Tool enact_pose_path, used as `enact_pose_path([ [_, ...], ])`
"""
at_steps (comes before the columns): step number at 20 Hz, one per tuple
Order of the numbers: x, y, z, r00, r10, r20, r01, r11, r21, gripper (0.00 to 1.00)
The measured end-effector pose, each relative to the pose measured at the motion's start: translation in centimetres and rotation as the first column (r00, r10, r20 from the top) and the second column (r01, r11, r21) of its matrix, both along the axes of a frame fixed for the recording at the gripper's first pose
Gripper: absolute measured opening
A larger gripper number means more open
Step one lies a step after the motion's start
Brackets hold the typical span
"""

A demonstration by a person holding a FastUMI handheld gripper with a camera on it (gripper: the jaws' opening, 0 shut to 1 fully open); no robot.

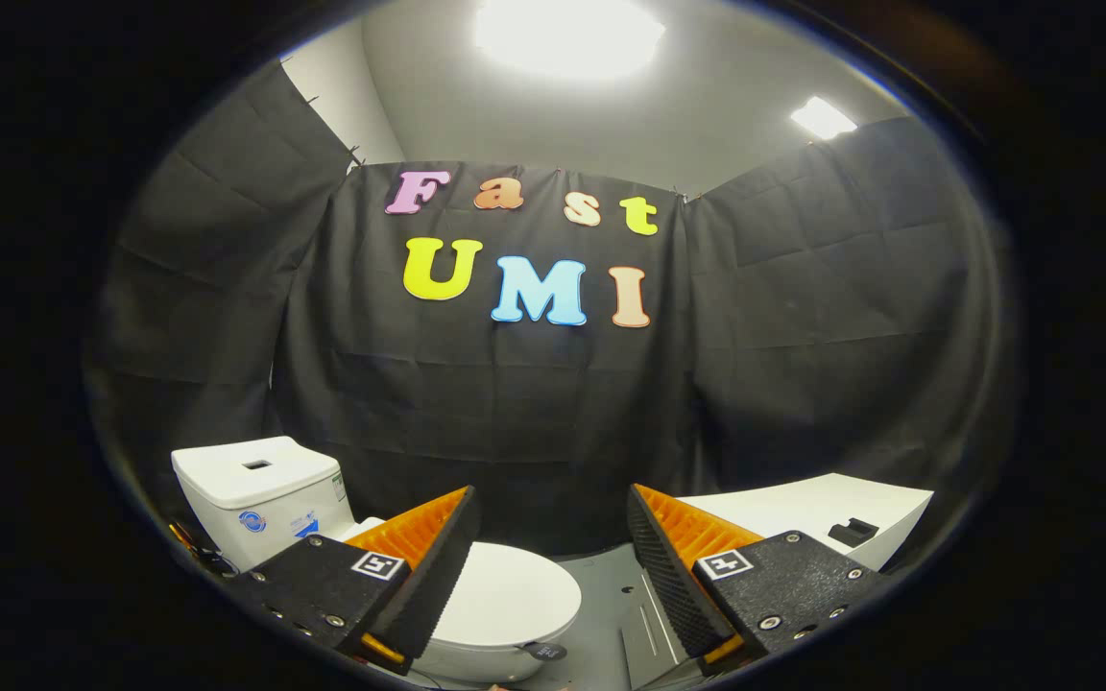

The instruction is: Open the toilet lid.

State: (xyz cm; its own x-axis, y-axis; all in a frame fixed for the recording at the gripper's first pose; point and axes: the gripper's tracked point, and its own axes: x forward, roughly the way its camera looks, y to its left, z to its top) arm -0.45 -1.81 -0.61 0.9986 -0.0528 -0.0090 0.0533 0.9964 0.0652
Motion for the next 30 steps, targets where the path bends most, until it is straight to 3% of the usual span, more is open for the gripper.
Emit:
enact_pose_path([
  [12,1.3,2.4,-2.1,0.993,0.042,-0.111,-0.049,0.997,-0.063,0.95],
  [20,1.3,2.6,-4.0,0.985,0.052,-0.167,-0.053,0.999,0.001,0.95],
  [30,1.3,3.2,-9.8,0.939,0.086,-0.334,-0.036,0.988,0.152,0.95],
])
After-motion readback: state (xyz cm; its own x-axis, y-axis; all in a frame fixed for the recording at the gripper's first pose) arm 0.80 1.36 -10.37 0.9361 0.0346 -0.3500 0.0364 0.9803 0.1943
